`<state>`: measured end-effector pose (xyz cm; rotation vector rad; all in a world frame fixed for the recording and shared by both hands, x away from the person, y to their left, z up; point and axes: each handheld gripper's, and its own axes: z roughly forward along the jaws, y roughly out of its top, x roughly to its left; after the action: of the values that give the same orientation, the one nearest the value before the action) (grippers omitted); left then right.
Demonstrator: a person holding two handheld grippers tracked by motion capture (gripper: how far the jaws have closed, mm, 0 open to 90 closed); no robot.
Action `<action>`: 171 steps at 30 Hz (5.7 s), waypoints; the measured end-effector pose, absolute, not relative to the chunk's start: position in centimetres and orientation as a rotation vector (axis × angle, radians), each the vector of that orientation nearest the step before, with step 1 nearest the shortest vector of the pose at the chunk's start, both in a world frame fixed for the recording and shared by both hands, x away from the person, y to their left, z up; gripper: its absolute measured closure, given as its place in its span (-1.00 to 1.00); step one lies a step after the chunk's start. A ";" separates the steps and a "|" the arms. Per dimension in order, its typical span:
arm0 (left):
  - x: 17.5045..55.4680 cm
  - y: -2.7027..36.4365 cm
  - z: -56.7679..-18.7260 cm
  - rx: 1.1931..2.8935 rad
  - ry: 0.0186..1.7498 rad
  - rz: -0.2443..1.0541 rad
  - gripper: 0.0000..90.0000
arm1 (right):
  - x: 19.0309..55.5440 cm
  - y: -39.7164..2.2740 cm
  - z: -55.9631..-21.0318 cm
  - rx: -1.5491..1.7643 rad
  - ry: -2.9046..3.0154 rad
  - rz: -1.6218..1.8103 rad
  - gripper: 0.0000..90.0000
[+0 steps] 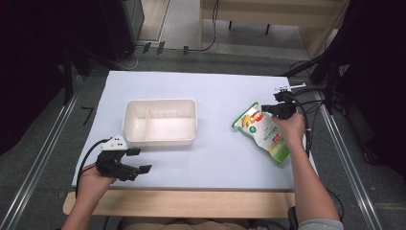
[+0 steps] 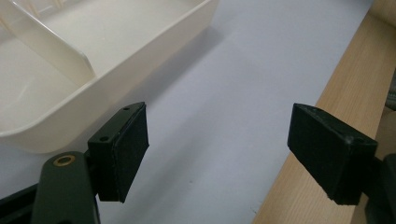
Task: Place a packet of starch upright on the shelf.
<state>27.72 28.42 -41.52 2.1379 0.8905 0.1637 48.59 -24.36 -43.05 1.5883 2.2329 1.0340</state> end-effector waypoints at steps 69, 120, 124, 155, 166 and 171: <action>27.6 28.2 -41.6 2.158 0.878 0.170 -0.53 | 49.1 -14.1 -44.0 1.389 2.594 0.943 1.00; 28.9 27.4 -41.2 2.143 0.830 0.156 -0.53 | 44.5 -14.3 -45.4 1.395 2.749 0.863 1.00; 29.2 27.2 -41.2 2.150 0.824 0.153 -0.53 | 44.1 -15.2 -45.3 1.406 2.748 0.864 1.00; 28.7 27.5 -41.3 2.163 0.844 0.160 -0.53 | 45.3 -20.3 -40.3 1.418 2.435 1.117 -0.10; 28.3 27.9 -41.4 2.151 0.864 0.167 -0.53 | 46.6 -23.0 -40.6 1.499 2.371 1.095 -0.10; 28.1 28.0 -41.4 2.152 0.868 0.171 -0.53 | 47.4 -24.0 -40.9 1.540 2.348 1.070 -0.10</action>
<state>28.11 27.99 -41.41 2.1519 0.8683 0.1711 47.41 -23.96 -40.88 1.5402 2.3475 1.0699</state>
